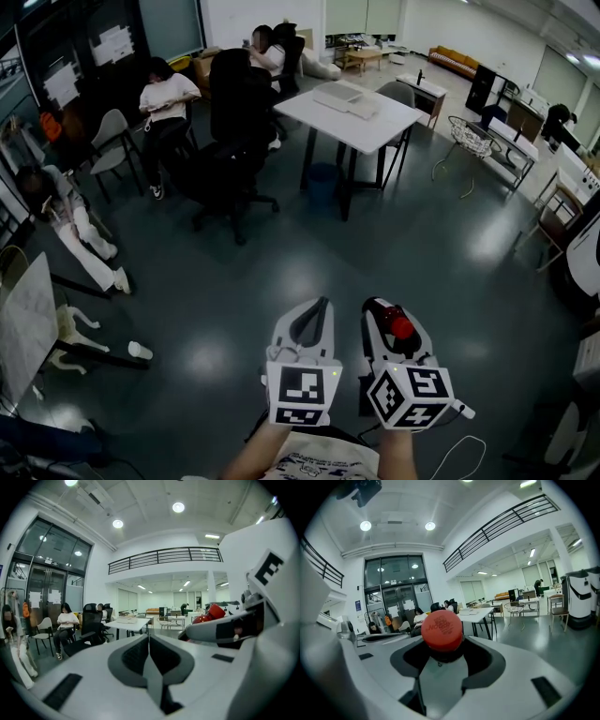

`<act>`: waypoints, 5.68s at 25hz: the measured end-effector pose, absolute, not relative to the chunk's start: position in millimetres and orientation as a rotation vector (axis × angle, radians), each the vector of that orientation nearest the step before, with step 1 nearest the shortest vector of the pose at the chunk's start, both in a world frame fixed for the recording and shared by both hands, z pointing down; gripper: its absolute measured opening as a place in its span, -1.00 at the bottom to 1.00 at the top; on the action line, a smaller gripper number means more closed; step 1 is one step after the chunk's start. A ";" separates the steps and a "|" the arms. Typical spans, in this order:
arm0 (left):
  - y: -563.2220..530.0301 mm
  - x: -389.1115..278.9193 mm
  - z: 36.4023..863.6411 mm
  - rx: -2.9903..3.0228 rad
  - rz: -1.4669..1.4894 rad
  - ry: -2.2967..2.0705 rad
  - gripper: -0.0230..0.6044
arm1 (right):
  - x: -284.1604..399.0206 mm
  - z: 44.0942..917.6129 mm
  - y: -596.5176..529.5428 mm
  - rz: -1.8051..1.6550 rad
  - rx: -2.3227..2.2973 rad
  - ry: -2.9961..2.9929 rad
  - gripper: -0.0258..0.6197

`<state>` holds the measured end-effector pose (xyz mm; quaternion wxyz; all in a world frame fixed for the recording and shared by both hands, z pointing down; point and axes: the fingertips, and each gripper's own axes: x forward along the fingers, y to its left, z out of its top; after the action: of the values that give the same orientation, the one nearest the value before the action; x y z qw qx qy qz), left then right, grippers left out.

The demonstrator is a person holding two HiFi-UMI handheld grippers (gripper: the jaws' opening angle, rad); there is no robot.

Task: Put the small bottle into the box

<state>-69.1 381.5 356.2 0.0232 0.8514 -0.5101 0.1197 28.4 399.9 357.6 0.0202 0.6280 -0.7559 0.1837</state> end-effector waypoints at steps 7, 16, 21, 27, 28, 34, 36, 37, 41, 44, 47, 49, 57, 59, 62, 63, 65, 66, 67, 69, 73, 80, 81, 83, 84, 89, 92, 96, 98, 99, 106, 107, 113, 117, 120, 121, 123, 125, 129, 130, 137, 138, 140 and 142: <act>320.1 -57.5 355.5 2.675 0.355 -1.518 -0.86 | 38.3 355.6 340.9 0.557 1.999 -2.309 -0.21; 216.3 -62.7 345.0 2.703 0.317 -1.448 -0.86 | 28.9 343.4 244.4 0.536 2.043 -2.276 -0.21; 163.7 -69.8 341.2 2.731 0.305 -1.411 -0.86 | 19.3 339.4 193.2 0.519 2.074 -2.259 -0.21; 115.1 -70.4 344.4 2.752 0.305 -1.362 -0.86 | 13.3 342.1 151.3 0.516 2.100 -2.228 -0.21; 110.1 -68.1 344.8 2.758 0.307 -1.351 -0.86 | 14.4 343.2 146.4 0.519 2.104 -2.222 -0.21; 79.6 -62.5 351.6 2.758 0.340 -1.313 -0.86 | 16.2 351.4 114.3 0.560 2.104 -2.195 -0.21; 66.5 -60.3 355.0 2.753 0.351 -1.313 -0.86 | 19.3 354.5 101.0 0.571 2.103 -2.189 -0.21; 59.3 -59.2 356.3 2.751 0.357 -1.315 -0.86 | 21.1 355.9 93.6 0.576 2.102 -2.187 -0.21; 27.8 -54.9 355.7 2.740 0.360 -1.330 -0.86 | 27.2 357.4 61.0 0.588 2.087 -2.191 -0.21; -1.9 -49.6 353.1 2.733 0.361 -1.349 -0.86 | 34.1 354.2 28.3 0.587 2.072 -2.204 -0.21; -31.3 -46.4 351.1 2.723 0.357 -1.373 -0.86 | 41.7 350.5 -5.4 0.575 2.060 -2.218 -0.21; -52.2 -41.4 350.5 2.713 0.357 -1.395 -0.86 | 49.4 348.9 -27.9 0.571 2.049 -2.230 -0.21; -139.4 -7.5 331.6 2.697 0.333 -1.464 -0.86 | 81.2 330.1 -116.3 0.545 1.996 -2.291 -0.21; -156.9 4.5 330.3 2.696 0.336 -1.473 -0.86 | 92.3 326.9 -134.1 0.538 1.987 -2.306 -0.21; -181.5 20.9 331.6 2.693 0.337 -1.478 -0.86 | 106.1 326.3 -159.4 0.533 1.971 -2.323 -0.21; -189.6 26.2 332.3 2.692 0.336 -1.481 -0.86 | 110.4 326.8 -168.1 0.531 1.965 -2.328 -0.21; -206.3 36.6 334.1 2.690 0.337 -1.489 -0.86 | 119.0 329.1 -186.6 0.529 1.949 -2.337 -0.21; -214.4 41.4 335.2 2.688 0.337 -1.493 -0.86 | 123.0 330.5 -195.7 0.530 1.940 -2.342 -0.21; -222.0 45.8 336.2 2.685 0.338 -1.497 -0.86 | 127.0 331.7 -204.2 0.531 1.932 -2.346 -0.21; -235.5 53.1 337.5 2.679 0.342 -1.509 -0.86 | 134.8 333.3 -219.4 0.536 1.922 -2.354 -0.21; -257.0 61.3 342.0 2.656 0.361 -1.528 -0.86 | 146.5 338.1 -245.0 0.558 1.904 -2.361 -0.21; -297.2 60.0 351.7 2.613 0.380 -1.554 -0.86 | 150.6 349.7 -285.5 0.592 1.874 -2.359 -0.21; -304.2 59.5 353.1 2.611 0.381 -1.554 -0.86 | 150.6 351.2 -291.9 0.594 1.875 -2.357 -0.21; -319.4 59.5 354.9 2.611 0.381 -1.550 -0.86 | 150.8 353.2 -305.9 0.598 1.879 -2.351 -0.21; -327.8 59.8 355.2 2.612 0.381 -1.546 -0.86 | 151.0 353.6 -313.4 0.599 1.881 -2.348 -0.21; -377.7 65.8 350.8 2.637 0.378 -1.512 -0.86 | 153.9 350.1 -358.1 0.600 1.908 -2.329 -0.21; -410.8 70.6 345.3 2.664 0.374 -1.479 -0.86 | 156.7 345.4 -388.2 0.595 1.938 -2.310 -0.21; -453.0 75.3 339.0 2.702 0.369 -1.429 -0.86 | 159.3 339.8 -427.1 0.592 1.987 -2.281 -0.21; -471.6 74.9 336.9 2.715 0.368 -1.411 -0.86 | 158.1 338.2 -444.6 0.590 2.004 -2.270 -0.21; -480.0 75.2 336.1 2.722 0.367 -1.401 -0.86 | 158.1 337.7 -452.7 0.590 2.013 -2.264 -0.21; -524.3 71.4 341.7 2.744 0.376 -1.354 -0.86 | 154.3 341.8 -493.0 0.593 2.061 -2.226 -0.21; -528.6 71.1 343.8 2.741 0.377 -1.349 -0.86 | 153.7 343.8 -496.1 0.595 2.059 -2.220 -0.21; -544.2 81.6 353.6 2.738 0.386 -1.296 -0.86 | 160.1 355.0 -510.8 0.622 2.058 -2.173 -0.21; -557.6 87.0 358.5 2.721 0.399 -1.290 -0.86 | 168.2 361.3 -525.3 0.641 2.043 -2.153 -0.21; -571.5 91.8 360.9 2.704 0.408 -1.305 -0.86 | 175.9 365.3 -540.5 0.654 2.021 -2.154 -0.21; -577.0 93.6 361.7 2.699 0.412 -1.312 -0.86 | 178.4 366.5 -546.7 0.656 2.011 -2.157 -0.21; -589.1 97.4 363.5 2.686 0.425 -1.330 -0.86 | 183.9 368.1 -560.4 0.661 1.988 -2.168 -0.21; -602.9 102.5 365.3 2.671 0.436 -1.349 -0.86 | 190.7 369.5 -575.4 0.666 1.967 -2.180 -0.21; -632.3 113.9 369.5 2.642 0.448 -1.381 -0.86 | 204.1 374.6 -605.5 0.680 1.932 -2.194 -0.21; -639.4 117.4 371.5 2.635 0.451 -1.385 -0.86 | 207.9 376.6 -612.7 0.685 1.926 -2.195 -0.21; -683.5 144.6 394.3 2.585 0.506 -1.391 -0.86 | 237.6 396.9 -662.2 0.734 1.890 -2.186 -0.21; -688.1 147.5 398.5 2.577 0.516 -1.393 -0.86 | 241.6 401.1 -667.9 0.742 1.883 -2.183 -0.21; -695.7 153.0 407.5 2.557 0.535 -1.399 -0.86 | 249.0 410.8 -677.4 0.760 1.866 -2.179 -0.21; -702.2 157.6 416.8 2.538 0.552 -1.405 -0.86 | 254.8 421.1 -685.9 0.779 1.849 -2.177 -0.21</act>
<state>157.6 -702.2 416.8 0.0941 0.8557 -0.4736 0.1862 254.8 -685.9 421.1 0.0904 0.6221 -0.7322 0.2621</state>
